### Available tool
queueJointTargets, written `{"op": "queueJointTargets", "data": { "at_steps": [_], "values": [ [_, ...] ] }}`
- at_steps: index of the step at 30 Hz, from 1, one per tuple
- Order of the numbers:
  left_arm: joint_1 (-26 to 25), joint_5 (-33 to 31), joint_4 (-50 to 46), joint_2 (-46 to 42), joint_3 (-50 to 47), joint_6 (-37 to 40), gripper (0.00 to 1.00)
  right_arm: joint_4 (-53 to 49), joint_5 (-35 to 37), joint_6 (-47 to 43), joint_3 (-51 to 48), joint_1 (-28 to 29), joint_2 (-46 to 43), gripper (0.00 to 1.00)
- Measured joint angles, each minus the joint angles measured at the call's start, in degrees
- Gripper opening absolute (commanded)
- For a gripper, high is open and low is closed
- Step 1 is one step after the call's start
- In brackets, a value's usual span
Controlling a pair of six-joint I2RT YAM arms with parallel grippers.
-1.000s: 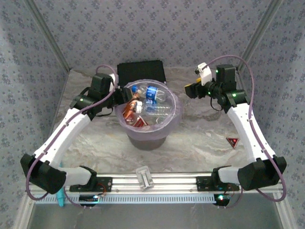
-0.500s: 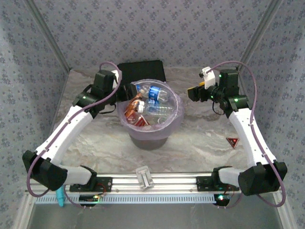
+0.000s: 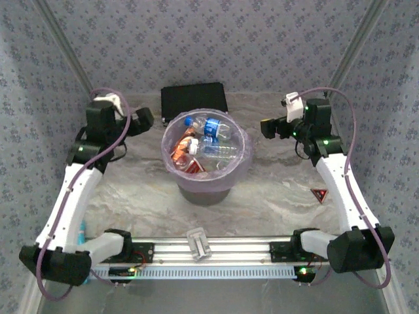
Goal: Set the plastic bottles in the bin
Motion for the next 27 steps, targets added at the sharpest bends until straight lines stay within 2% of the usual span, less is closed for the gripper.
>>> {"op": "queueJointTargets", "data": {
  "at_steps": [4,12,19,27],
  "values": [
    [2.6,-8.9,8.3,-2.5,-13.4,2.7,1.0,4.9,3.5,1.5,-7.1,-0.6,-0.2,1.0],
    [3.2,-21.9,26.6,1.1,-33.7,9.1,1.0,18.5,12.4,4.5,-23.1,-1.8,0.7,1.0],
    [4.0,-24.7,43.5,9.7,-42.7,13.5,1.0,29.6,17.9,4.9,-31.7,-3.5,6.0,1.0],
    [5.0,-24.2,56.5,18.3,-43.1,17.5,1.0,42.2,20.8,3.6,-35.7,-3.5,12.6,1.0]
  ]
}}
